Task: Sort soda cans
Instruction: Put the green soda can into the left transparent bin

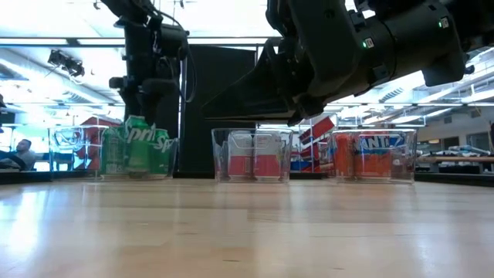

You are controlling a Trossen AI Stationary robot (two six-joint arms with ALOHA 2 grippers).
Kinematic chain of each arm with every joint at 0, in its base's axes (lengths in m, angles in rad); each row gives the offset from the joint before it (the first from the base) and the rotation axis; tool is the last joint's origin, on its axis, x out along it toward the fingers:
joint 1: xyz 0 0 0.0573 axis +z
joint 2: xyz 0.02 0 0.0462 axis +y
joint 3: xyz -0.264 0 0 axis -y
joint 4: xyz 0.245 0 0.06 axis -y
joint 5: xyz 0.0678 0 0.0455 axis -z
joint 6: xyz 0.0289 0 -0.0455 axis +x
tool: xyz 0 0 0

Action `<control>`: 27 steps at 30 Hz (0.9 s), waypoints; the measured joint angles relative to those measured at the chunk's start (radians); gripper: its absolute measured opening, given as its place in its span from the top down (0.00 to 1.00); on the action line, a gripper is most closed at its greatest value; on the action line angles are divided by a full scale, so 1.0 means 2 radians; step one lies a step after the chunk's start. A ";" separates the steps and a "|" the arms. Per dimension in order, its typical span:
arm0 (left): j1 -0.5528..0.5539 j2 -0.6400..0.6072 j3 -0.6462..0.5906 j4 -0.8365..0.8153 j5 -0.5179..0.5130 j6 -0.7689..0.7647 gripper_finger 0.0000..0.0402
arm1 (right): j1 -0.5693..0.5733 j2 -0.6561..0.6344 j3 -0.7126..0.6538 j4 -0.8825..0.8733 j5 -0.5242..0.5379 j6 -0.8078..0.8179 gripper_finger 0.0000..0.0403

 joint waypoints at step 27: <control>0.006 0.000 -0.015 0.018 -0.013 0.074 0.25 | 0.000 0.000 0.000 -0.002 0.000 0.000 1.00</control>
